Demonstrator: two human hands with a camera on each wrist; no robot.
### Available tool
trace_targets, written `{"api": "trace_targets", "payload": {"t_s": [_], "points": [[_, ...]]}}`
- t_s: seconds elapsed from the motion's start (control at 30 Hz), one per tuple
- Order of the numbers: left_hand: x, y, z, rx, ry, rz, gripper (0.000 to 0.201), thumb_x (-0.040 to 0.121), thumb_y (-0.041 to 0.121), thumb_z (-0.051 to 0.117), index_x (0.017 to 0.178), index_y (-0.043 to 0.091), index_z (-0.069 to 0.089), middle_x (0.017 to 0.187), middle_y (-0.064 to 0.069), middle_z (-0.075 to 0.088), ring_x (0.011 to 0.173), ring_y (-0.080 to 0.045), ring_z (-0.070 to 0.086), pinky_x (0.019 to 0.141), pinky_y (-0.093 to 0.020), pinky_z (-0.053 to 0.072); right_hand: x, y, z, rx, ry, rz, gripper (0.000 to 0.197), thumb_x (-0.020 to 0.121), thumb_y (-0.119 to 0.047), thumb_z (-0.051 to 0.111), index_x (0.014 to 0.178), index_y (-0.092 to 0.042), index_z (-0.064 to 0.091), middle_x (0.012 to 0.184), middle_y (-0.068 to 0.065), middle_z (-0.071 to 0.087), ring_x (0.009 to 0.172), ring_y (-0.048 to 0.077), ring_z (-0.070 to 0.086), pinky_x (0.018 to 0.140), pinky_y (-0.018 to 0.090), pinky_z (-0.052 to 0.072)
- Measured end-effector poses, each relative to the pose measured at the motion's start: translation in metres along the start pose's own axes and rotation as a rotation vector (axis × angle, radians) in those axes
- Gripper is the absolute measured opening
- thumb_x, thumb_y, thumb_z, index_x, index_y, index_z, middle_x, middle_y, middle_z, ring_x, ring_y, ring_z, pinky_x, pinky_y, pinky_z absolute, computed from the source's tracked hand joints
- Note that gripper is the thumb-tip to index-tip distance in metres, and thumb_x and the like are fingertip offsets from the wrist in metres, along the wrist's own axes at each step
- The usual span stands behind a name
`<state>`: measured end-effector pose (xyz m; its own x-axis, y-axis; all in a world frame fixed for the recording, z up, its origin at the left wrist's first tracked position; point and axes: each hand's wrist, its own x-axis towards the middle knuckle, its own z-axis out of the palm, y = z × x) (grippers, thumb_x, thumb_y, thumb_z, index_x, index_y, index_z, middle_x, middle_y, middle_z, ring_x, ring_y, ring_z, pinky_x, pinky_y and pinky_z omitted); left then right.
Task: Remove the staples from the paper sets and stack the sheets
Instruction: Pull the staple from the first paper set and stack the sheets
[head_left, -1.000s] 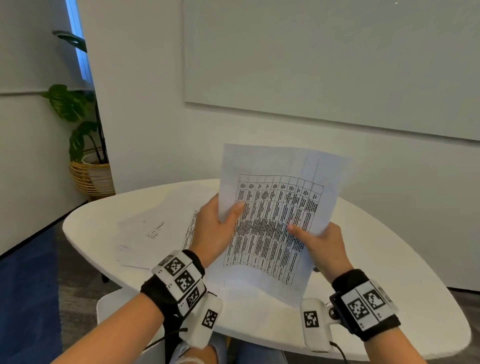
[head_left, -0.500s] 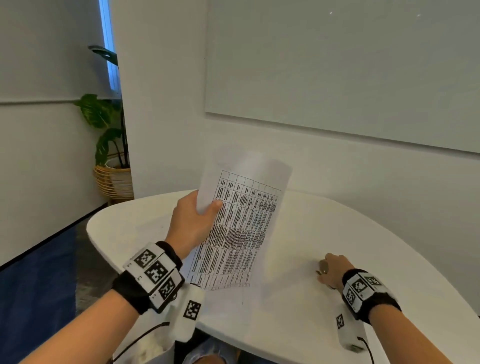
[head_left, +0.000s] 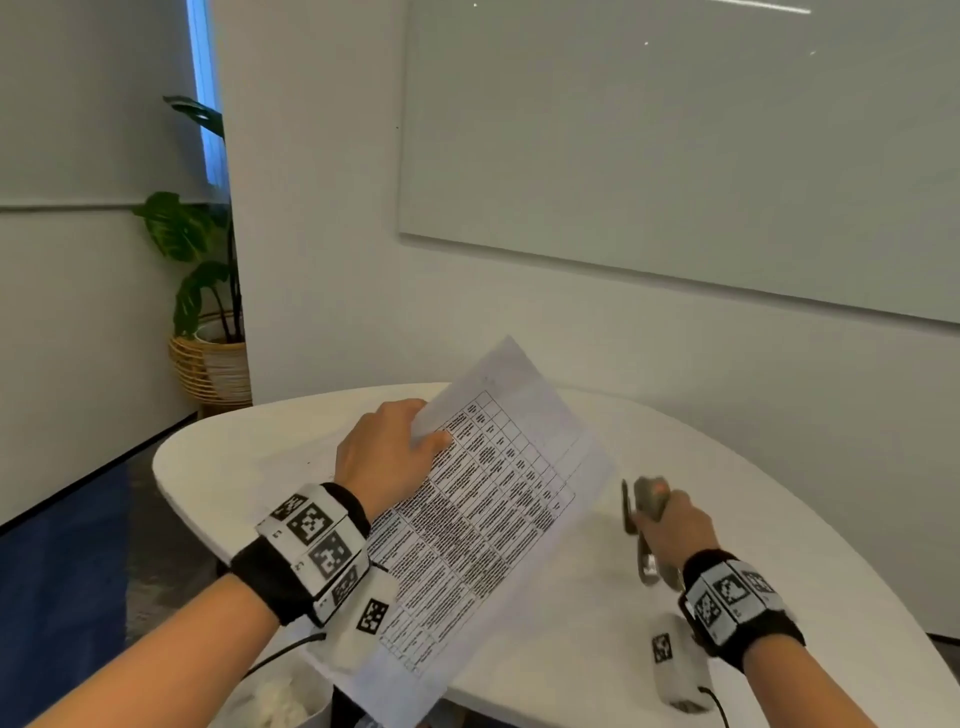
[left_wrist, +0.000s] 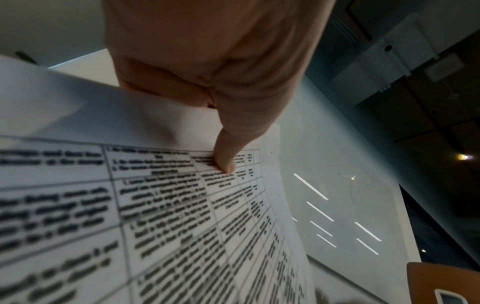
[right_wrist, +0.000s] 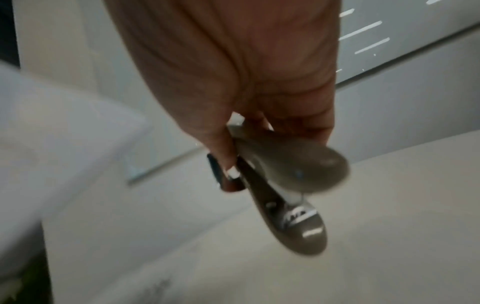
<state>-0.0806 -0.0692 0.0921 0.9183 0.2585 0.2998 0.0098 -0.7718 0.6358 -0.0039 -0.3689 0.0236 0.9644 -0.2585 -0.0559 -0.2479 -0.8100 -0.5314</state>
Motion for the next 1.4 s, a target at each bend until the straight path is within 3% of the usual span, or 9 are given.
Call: {"api": "trace_targets", "payload": {"t_s": [0.23,0.37,0.47,0.6,0.77,0.87,1.03,1.2,1.4], "points": [[-0.010,0.008,0.019,0.083,-0.146,0.041,0.012,0.089,0.038,0.063,0.093,0.026,0.060,0.072,0.007,0.059,0.068,-0.015,0.057,0.050,-0.023,0.034,-0.035,-0.057,-0.055,0.636,0.449,-0.397,0.038,0.086,-0.036,0.064,0.120,-0.023,0.055,0.101,0.000,0.061,0.091,0.021,0.057,0.087,0.038,0.050],[-0.016,0.018,0.030,0.090,-0.210,0.077,0.017,0.089,0.038,0.063,0.098,0.024,0.064,0.078,0.004,0.063,0.072,-0.017,0.060,0.052,-0.023,0.036,-0.059,-0.080,-0.045,0.973,0.440,-0.462,0.036,0.073,-0.053,0.070,0.097,-0.029,0.058,0.097,0.007,0.064,0.079,0.018,0.060,0.076,0.039,0.053],[-0.019,0.025,0.036,0.104,-0.257,0.094,0.016,0.088,0.038,0.065,0.096,0.024,0.063,0.076,0.004,0.063,0.070,-0.017,0.060,0.055,-0.023,0.038,-0.072,-0.090,-0.038,1.229,0.445,-0.453,0.031,0.085,-0.041,0.065,0.093,-0.012,0.058,0.077,0.000,0.064,0.059,0.008,0.056,0.057,0.027,0.050],[-0.026,0.027,0.043,0.133,-0.300,0.122,0.013,0.088,0.038,0.064,0.092,0.026,0.060,0.071,0.008,0.059,0.064,-0.012,0.056,0.055,-0.023,0.039,-0.075,-0.095,-0.036,1.381,0.464,-0.375,0.026,0.094,-0.033,0.055,0.074,-0.018,0.059,0.062,-0.011,0.065,0.069,0.016,0.062,0.069,0.039,0.054],[-0.031,0.027,0.050,0.124,-0.322,0.139,0.023,0.089,0.039,0.063,0.109,0.027,0.063,0.076,0.009,0.061,0.065,-0.010,0.057,0.063,-0.024,0.047,-0.073,-0.093,-0.033,1.510,0.347,-0.264,0.026,0.092,-0.039,0.056,0.077,-0.018,0.057,0.070,0.000,0.065,0.071,0.023,0.063,0.076,0.046,0.054],[-0.032,0.028,0.053,0.121,-0.328,0.142,0.022,0.089,0.038,0.063,0.107,0.025,0.064,0.069,0.011,0.055,0.062,-0.008,0.053,0.058,-0.022,0.041,-0.070,-0.091,-0.032,1.514,0.299,-0.246,0.029,0.092,-0.041,0.054,0.082,-0.014,0.056,0.076,0.010,0.062,0.064,0.023,0.063,0.059,0.030,0.053],[-0.033,0.030,0.055,0.119,-0.342,0.147,0.021,0.089,0.038,0.063,0.107,0.026,0.064,0.069,0.011,0.056,0.057,-0.005,0.051,0.054,-0.019,0.038,-0.069,-0.091,-0.029,1.484,0.312,-0.275,0.032,0.093,-0.040,0.054,0.075,-0.013,0.054,0.052,-0.005,0.057,0.043,0.015,0.054,0.046,0.023,0.047],[-0.035,0.030,0.059,0.124,-0.366,0.155,0.021,0.088,0.036,0.065,0.106,0.027,0.065,0.071,0.011,0.057,0.059,-0.006,0.052,0.054,-0.019,0.038,-0.064,-0.090,-0.022,1.432,0.394,-0.249,0.043,0.077,-0.052,0.057,0.071,-0.010,0.051,0.045,-0.003,0.050,0.034,0.016,0.044,0.038,0.022,0.042],[-0.029,0.024,0.058,0.114,-0.351,0.145,0.023,0.091,0.036,0.060,0.112,0.024,0.062,0.081,0.008,0.062,0.065,-0.008,0.056,0.056,-0.018,0.041,-0.045,-0.084,-0.022,1.254,0.293,-0.233,0.031,0.084,-0.046,0.063,0.081,-0.016,0.059,0.069,0.003,0.058,0.060,0.018,0.053,0.060,0.029,0.049]]}}
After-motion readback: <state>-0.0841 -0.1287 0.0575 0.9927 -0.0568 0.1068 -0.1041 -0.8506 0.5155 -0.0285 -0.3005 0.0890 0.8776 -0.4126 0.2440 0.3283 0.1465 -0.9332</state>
